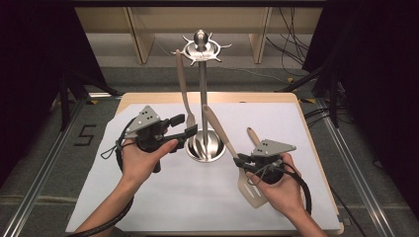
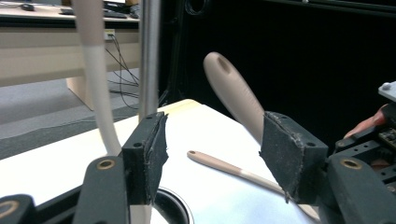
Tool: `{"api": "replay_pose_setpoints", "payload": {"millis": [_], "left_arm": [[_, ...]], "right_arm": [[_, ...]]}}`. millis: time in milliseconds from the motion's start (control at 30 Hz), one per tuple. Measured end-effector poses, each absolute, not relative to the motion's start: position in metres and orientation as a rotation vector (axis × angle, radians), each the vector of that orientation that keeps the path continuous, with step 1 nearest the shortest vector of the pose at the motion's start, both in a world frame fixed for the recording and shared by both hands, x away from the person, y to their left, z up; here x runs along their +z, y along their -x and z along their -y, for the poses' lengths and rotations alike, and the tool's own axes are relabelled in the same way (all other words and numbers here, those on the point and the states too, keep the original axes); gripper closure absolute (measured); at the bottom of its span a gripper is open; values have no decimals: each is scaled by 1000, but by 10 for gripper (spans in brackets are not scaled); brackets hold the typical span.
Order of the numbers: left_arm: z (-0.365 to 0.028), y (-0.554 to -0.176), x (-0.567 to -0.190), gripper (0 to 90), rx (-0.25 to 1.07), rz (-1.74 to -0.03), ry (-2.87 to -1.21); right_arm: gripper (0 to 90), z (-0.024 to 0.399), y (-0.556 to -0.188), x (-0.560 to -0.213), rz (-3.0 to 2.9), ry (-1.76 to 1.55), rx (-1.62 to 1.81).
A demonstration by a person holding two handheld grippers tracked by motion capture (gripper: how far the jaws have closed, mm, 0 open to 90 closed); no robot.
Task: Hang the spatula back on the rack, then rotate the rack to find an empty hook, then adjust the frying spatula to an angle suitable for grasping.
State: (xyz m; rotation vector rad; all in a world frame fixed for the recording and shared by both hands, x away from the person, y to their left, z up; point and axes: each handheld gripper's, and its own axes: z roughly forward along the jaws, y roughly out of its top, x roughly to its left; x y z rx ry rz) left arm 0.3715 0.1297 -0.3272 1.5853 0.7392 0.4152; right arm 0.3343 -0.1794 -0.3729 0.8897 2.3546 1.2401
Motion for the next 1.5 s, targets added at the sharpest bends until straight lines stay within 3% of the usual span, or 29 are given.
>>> {"api": "replay_pose_setpoints", "payload": {"millis": [500, 1500], "left_arm": [[-130, -372, -325, 401, 418, -733, -1577], [-93, -368, -322, 426, 315, -669, -1602]], "right_arm": [[790, 181, -334, -364, -2301, -852, 1271], [790, 167, -327, -358, -2271, -796, 1321]]}}
